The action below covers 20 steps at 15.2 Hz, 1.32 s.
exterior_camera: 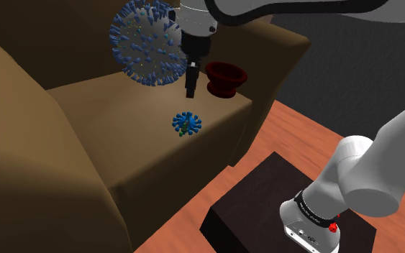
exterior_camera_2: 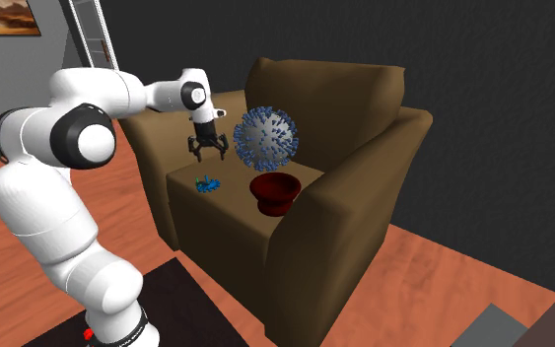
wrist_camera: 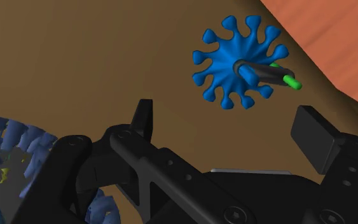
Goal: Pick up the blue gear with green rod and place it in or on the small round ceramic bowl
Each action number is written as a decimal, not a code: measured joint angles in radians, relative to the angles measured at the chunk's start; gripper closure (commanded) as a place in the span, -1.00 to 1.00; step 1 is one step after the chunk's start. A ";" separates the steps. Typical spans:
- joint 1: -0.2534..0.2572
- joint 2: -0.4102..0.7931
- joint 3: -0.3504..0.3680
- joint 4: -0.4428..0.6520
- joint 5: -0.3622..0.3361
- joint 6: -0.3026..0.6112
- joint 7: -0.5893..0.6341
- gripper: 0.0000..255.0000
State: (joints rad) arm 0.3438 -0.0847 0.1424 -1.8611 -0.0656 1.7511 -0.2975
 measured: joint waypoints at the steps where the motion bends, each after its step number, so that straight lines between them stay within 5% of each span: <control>1: 0.007 -0.001 0.008 -0.023 -0.001 0.015 0.008 -1.00; 7: 0.036 -0.015 0.040 -0.153 -0.003 0.107 0.042 -1.00; 18: 0.034 -0.002 0.038 -0.212 -0.007 0.178 0.044 -1.00; 19: 0.034 -0.002 0.038 -0.212 -0.007 0.178 0.044 1.00; 20: 0.034 -0.002 0.039 -0.212 -0.007 0.178 0.045 1.00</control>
State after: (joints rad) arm 0.3779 -0.0864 0.1809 -2.0732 -0.0729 1.9293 -0.2530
